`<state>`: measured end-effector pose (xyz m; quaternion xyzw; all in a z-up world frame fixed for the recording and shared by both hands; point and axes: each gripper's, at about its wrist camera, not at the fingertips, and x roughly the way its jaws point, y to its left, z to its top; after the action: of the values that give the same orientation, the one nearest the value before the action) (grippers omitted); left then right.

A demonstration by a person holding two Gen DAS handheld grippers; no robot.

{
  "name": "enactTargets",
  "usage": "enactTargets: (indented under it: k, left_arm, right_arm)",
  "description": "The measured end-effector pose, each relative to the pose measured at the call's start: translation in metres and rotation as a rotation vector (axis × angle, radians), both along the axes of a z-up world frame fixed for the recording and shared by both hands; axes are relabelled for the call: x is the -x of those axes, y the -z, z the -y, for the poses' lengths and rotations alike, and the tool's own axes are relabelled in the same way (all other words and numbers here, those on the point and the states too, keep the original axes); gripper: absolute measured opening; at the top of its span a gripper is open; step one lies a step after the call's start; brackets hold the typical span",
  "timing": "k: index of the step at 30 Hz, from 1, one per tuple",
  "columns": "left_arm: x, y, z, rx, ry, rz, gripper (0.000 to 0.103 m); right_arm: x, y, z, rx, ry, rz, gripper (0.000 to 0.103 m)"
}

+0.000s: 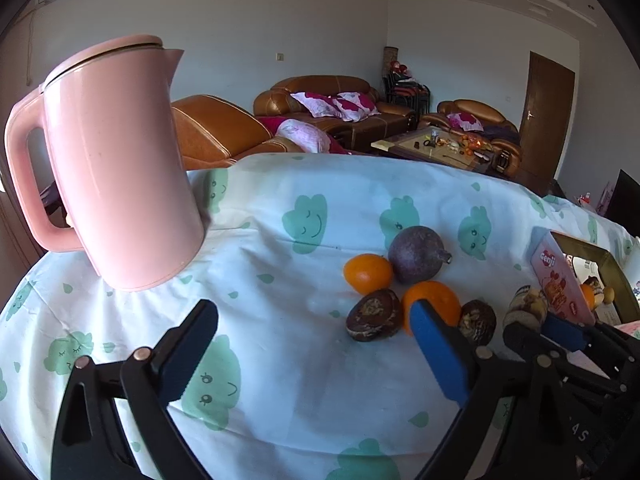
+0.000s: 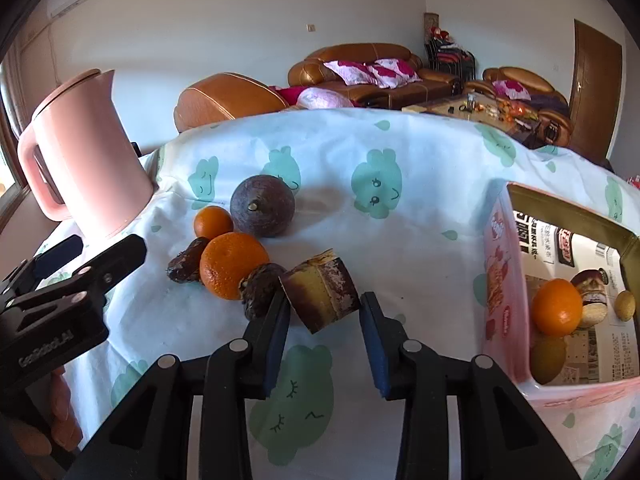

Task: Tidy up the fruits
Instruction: 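Grasp the cake slice with the right tool while the left tool grasps the round brown pastry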

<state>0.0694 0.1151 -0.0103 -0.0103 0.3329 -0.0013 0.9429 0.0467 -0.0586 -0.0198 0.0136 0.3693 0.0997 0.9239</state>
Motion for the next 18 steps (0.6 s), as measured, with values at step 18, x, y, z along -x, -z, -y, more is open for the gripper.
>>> enactTargets:
  k: [18]
  left_arm:
    - [0.009, 0.017, 0.096, 0.100, 0.290, -0.122, 0.066]
  right_arm:
    - [0.065, -0.030, 0.049, 0.022, 0.046, 0.206, 0.038]
